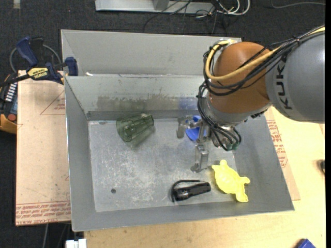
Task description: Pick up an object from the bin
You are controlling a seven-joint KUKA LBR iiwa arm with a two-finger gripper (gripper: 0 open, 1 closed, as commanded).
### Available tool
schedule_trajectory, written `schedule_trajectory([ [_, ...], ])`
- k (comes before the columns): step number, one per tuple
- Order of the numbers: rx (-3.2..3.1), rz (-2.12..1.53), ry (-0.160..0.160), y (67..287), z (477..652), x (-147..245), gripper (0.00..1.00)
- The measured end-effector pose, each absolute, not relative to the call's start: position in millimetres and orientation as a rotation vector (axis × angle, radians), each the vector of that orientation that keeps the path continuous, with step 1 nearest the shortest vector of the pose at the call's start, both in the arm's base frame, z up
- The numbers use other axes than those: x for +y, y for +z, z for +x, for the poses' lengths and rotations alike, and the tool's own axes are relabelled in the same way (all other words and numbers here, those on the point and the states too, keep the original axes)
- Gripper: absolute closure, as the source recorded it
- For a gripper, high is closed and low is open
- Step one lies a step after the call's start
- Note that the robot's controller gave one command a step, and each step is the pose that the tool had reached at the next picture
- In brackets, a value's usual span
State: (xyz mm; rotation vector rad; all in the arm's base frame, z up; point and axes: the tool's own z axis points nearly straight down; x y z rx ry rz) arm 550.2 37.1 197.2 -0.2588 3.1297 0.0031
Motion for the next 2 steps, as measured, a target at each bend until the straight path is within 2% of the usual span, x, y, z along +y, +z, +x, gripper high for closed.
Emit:
schedule_trajectory([
  [1,3.118,-0.326,0.003,121,599.5,-2,0.0],
  [2,3.138,-0.207,0.005,210,527.3,79,0.0],
])
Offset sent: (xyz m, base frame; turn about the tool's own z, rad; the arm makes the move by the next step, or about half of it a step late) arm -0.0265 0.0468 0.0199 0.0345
